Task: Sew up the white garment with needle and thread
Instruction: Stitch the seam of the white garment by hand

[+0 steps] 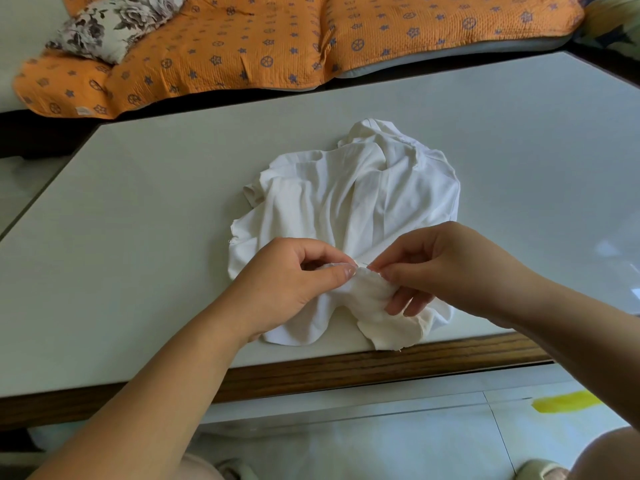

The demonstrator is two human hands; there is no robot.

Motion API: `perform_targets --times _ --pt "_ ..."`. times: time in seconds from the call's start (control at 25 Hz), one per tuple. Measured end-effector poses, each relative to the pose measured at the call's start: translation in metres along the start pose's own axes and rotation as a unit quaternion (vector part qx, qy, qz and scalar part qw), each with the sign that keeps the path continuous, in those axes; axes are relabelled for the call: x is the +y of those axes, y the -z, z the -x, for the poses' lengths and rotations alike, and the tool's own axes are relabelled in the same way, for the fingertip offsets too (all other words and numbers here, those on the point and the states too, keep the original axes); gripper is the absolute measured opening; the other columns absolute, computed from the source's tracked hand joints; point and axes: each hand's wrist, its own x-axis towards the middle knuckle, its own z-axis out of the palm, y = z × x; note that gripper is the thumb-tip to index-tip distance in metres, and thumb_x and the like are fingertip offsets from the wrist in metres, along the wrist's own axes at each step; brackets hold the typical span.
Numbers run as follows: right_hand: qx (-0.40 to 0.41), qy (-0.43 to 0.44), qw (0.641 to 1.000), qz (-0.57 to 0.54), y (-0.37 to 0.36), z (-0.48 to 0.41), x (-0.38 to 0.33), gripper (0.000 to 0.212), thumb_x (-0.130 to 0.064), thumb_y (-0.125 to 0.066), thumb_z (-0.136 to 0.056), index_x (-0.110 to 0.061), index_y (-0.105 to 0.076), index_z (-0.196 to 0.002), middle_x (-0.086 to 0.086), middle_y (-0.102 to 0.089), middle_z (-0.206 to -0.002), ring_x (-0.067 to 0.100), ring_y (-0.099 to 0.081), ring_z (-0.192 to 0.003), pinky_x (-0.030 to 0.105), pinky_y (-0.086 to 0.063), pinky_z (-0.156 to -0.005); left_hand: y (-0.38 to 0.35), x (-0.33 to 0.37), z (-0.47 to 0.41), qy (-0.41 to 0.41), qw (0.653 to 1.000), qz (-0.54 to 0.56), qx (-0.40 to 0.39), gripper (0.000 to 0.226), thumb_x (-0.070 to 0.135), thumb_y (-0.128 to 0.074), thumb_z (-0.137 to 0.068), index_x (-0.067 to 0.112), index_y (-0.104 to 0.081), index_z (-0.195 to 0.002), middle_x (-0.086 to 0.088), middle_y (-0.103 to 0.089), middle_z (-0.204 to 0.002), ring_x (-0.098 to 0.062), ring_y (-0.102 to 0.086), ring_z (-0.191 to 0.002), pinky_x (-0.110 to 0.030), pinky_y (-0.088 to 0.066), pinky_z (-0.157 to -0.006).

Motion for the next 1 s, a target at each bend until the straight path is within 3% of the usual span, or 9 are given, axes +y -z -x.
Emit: perform_targets --times 0.2,0.44,1.0 --pt "-0.027 -0.013 1.0 0.002 0.0012 0.0004 -0.0015 0.016 -0.007 -0.061 -0.09 -0.016 -0.075 -0.088 0.006 -0.076 -0.069 0.017 -0.074 -0.066 0.02 -0.058 -0.068 0.0002 0.0 -0.0001 0.003 1.0 0.005 -0.005 0.006 0.029 -0.072 -0.086 0.032 -0.077 -0.086 0.013 -0.075 -0.088 -0.001 -0.068 -0.09 -0.021 -0.049 -0.087" --pt "-0.042 -0.012 0.999 -0.009 0.0024 -0.001 -0.0004 0.015 -0.007 -0.062 -0.089 -0.015 -0.075 -0.088 0.008 -0.076 -0.073 0.023 -0.075 -0.074 0.025 -0.06 -0.076 -0.0001 0.0004 -0.0004 0.009 1.0 0.022 -0.006 0.008 0.028 -0.072 -0.085 0.034 -0.076 -0.082 0.013 -0.075 -0.087 0.002 -0.067 -0.089 -0.018 -0.047 -0.084" --pt "-0.059 0.001 0.995 -0.078 0.0019 0.0006 0.0027 0.013 -0.003 -0.063 -0.091 -0.011 -0.073 -0.09 0.014 -0.076 -0.074 0.024 -0.075 -0.071 0.023 -0.058 -0.064 -0.0013 0.0019 -0.0004 0.023 0.998 0.051 -0.022 0.006 0.026 -0.072 -0.085 0.029 -0.076 -0.086 0.01 -0.076 -0.089 -0.001 -0.068 -0.09 -0.018 -0.049 -0.085"
